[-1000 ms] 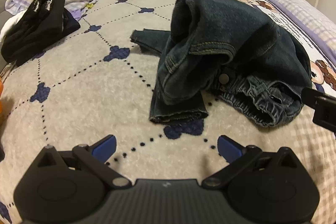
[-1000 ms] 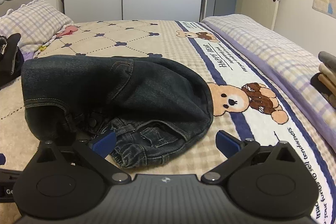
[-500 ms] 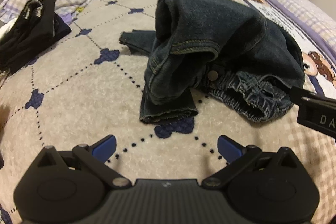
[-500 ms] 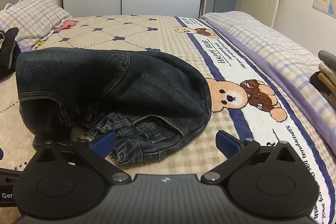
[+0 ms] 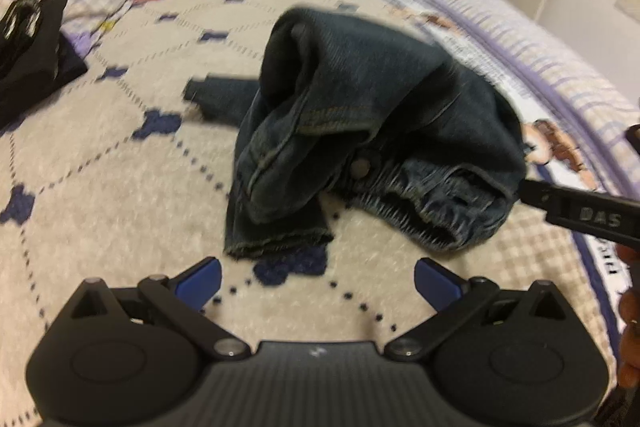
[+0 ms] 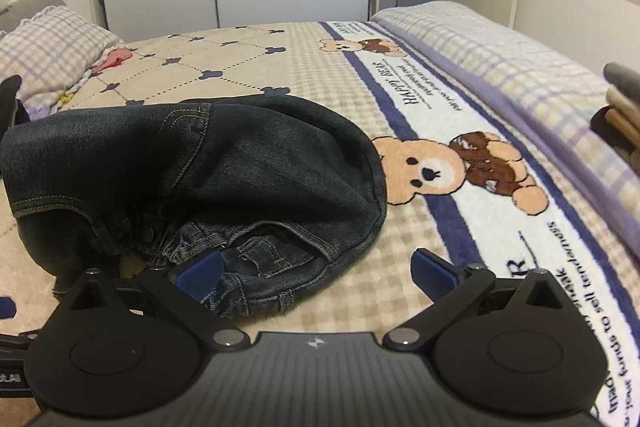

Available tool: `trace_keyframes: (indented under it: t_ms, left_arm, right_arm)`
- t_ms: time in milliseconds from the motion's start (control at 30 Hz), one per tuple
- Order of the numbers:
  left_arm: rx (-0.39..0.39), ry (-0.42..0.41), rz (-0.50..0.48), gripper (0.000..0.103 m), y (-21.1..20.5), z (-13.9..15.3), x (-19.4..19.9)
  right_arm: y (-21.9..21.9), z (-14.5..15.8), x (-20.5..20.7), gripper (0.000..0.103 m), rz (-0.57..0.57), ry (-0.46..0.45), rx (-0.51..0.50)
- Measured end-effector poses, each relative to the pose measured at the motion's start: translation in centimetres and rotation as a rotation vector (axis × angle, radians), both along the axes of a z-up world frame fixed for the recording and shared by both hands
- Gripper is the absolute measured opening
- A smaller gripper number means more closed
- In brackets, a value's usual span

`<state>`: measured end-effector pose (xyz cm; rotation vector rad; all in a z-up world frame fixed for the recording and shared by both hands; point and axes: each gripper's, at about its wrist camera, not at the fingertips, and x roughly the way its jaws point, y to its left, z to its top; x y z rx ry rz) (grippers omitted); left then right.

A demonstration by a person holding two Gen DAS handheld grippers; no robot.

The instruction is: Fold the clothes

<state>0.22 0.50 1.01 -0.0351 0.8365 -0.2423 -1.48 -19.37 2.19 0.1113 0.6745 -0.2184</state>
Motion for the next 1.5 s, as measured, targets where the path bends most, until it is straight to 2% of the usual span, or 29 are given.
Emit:
trace_keyframes:
  t_ms: [167,433,567,700,767,833,900,1000,1133,1267,1500]
  left_arm:
    - [-0.102,-0.056,-0.039,0.103,1.1,0.2,-0.1]
    - [-0.215,-0.011,-0.087,0.103,2.1,-0.5,0.4]
    - [-0.225,-0.011,-0.101,0.103,2.5,-0.6,0.6]
    - [-0.187,-0.021,-0.100,0.103,2.5,-0.6,0.7]
    - [-0.172,-0.028,-0.094,0.103,2.6,-0.5,0.6]
    - [-0.157,-0.035,-0.085,0.103,2.6,-0.5,0.6]
    - [-0.151,-0.031,-0.073,0.103,2.8,-0.6,0.7]
    - [-0.167,-0.006,-0.027,0.103,3.4,-0.8,1.1]
    - [-0.158,0.021,0.038,0.103,4.1,-1.2,1.7]
    - [-0.178,0.045,0.065,0.103,4.8,-1.5,2.0]
    - [-0.232,0.082,0.085,0.102,5.3,-1.9,2.3]
  right_arm:
    - [-0.5,-0.2,0.3,0.103,0.050,0.001,0.045]
    - [-0.7,-1.2,1.5,0.103,0.196,0.061,0.080]
    - [-1.2,-1.4,1.8,0.102,0.224,0.064,0.102]
    - [-0.8,-1.8,2.5,0.096,0.263,0.097,0.056]
    - [-0.3,-2.0,2.8,0.090,0.300,0.125,0.038]
    - [0.2,-2.3,2.9,0.076,0.334,0.154,0.036]
    - [0.5,-2.5,2.9,0.069,0.360,0.172,0.038]
    - [1.1,-2.8,2.8,0.065,0.400,0.181,0.021]
    - [2.0,-3.3,2.6,0.054,0.490,0.178,-0.026]
    - [2.7,-4.0,2.6,0.054,0.549,0.168,-0.106]
    - [2.9,-4.1,2.4,0.055,0.611,0.158,-0.172]
